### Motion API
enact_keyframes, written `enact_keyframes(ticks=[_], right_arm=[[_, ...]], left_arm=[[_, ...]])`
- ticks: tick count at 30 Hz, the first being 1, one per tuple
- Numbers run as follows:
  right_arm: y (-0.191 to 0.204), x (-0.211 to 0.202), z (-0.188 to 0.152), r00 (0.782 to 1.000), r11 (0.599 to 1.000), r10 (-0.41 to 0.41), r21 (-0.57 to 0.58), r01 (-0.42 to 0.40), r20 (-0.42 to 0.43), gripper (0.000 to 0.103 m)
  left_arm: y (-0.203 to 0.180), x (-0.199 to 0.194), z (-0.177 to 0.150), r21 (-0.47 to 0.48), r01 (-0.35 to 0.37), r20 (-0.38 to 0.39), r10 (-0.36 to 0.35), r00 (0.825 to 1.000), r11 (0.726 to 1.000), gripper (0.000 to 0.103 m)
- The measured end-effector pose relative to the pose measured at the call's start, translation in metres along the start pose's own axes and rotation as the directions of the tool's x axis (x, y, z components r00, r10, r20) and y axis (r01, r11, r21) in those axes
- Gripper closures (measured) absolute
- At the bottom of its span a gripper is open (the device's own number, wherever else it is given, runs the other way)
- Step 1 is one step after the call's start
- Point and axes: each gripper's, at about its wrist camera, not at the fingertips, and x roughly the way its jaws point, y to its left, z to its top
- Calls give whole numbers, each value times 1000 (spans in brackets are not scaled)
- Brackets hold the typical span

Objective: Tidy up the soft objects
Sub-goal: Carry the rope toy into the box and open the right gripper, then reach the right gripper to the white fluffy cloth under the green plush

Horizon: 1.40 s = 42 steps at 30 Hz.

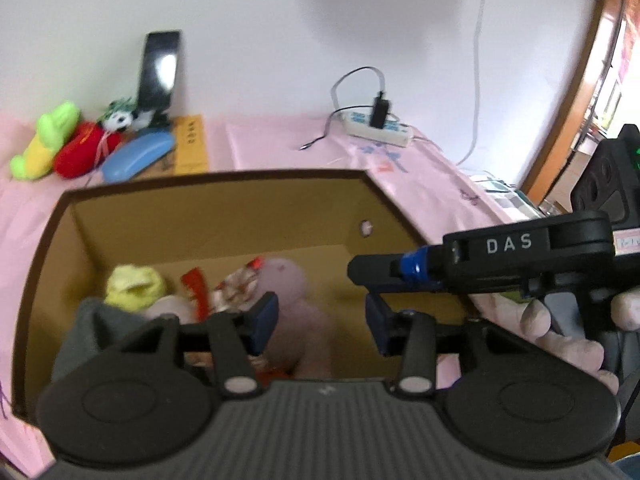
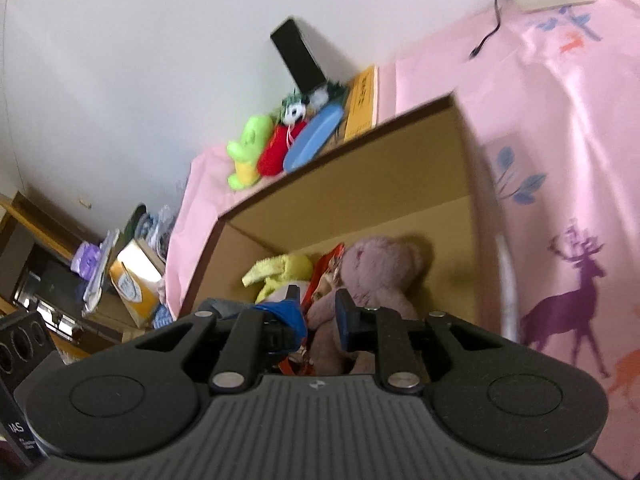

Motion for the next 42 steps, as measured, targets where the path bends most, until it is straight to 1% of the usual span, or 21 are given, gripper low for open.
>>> enact_keyframes(ticks=[3,10,11,16,19,22,28,33,38,42], right_arm=[[-10,-23,2,999,1000,-1,10,1,43,101],[-45,-71,3,993,997,-51,66,44,107,100],[-52,-79,2,992,996,-60,77,52,115,100],[-85,-114,-1,984,988,-108,128,90,141,100],[-103,-130,-4,980,982,-134,152,112,145,99],[-120,-143,-7,978,977,-156,164,133,141,99],[-148,-155,-14,977,970,-188,175,168,102,98],[-162,-161,-16,978,969,-195,172,180,75,98],[-171,-166,-17,978,969,-196,167,182,67,98],[-178,-172,-17,980,969,-188,174,175,65,100]], left_arm=[[-22,2,6,28,31,9,-31,999,999,58],[-85,16,12,94,115,3,-115,993,989,58],[-94,19,12,101,124,0,-125,992,987,55],[-136,38,8,121,164,-37,-161,986,979,55],[-158,50,3,124,175,-66,-168,984,977,53],[-176,65,-4,111,173,-102,-162,982,979,52],[-202,89,-20,71,131,-181,-116,977,989,52],[-218,101,-30,87,94,-232,-71,970,992,51],[-231,110,-38,89,84,-273,-57,960,993,50],[-235,110,-45,82,94,-290,-66,955,992,49]])
